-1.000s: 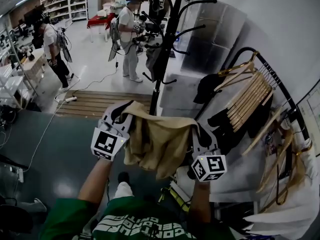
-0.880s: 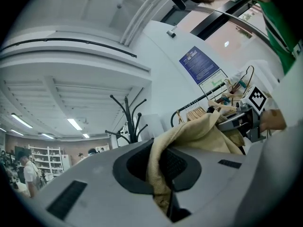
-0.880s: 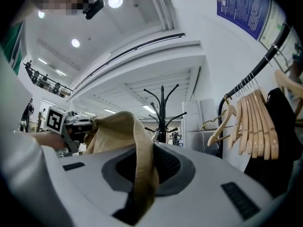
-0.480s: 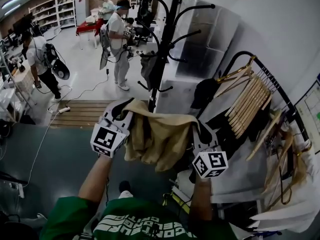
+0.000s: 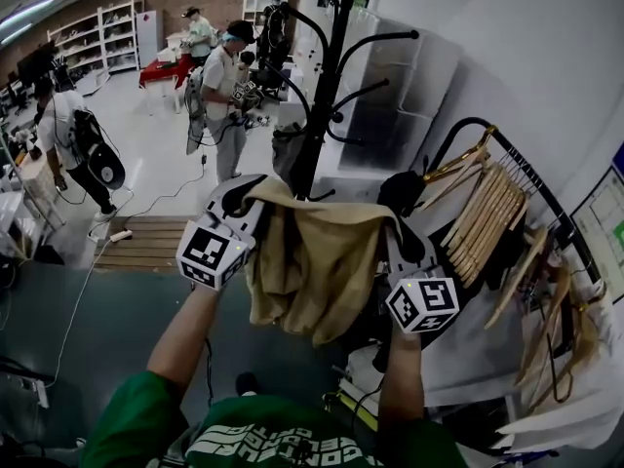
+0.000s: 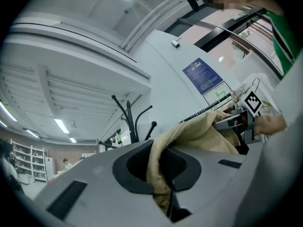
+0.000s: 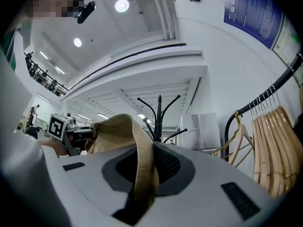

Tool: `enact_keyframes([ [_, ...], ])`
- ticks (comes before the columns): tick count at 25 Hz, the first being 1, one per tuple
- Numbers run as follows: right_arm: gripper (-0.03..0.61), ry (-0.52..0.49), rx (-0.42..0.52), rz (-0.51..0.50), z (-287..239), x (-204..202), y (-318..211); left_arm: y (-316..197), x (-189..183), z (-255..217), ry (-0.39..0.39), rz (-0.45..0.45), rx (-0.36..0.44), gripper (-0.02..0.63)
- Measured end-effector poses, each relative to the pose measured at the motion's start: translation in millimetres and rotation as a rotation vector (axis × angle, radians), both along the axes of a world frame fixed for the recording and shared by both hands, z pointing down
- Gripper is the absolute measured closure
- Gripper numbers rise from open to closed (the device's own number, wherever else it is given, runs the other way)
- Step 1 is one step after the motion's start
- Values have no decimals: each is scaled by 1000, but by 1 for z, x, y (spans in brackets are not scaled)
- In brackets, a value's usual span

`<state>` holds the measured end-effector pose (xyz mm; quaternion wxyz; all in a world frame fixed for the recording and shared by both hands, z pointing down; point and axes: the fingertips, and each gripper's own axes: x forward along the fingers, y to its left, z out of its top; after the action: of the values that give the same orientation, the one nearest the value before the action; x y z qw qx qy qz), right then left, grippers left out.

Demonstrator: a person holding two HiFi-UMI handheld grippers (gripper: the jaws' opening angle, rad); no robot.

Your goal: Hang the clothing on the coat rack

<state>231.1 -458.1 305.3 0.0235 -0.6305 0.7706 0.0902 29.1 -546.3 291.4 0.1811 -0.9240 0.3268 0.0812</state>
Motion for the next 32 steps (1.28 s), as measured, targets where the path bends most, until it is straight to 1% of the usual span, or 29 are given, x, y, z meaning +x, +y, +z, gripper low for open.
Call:
enact_keyframes([
  [4,529,4,35,18,-28,1,-13,-16,2,-26,-33,3,47,600],
  [11,529,3,89,41,-76,4,-44,-49,5,-72,-37,8,90,600],
  [19,529,26,113,72,-121,11,-84,-93,12,-109,-66,-5,131,600],
  [22,529,35,113,91,-131,16,-100,-113,18,-118,-68,-2,127,600],
  [25,529,32,107,115,-136,23,-119,-137,27,-124,-60,8,102,600],
  [32,529,-12,39,150,-121,46,-163,-185,53,-112,-80,34,37,600],
])
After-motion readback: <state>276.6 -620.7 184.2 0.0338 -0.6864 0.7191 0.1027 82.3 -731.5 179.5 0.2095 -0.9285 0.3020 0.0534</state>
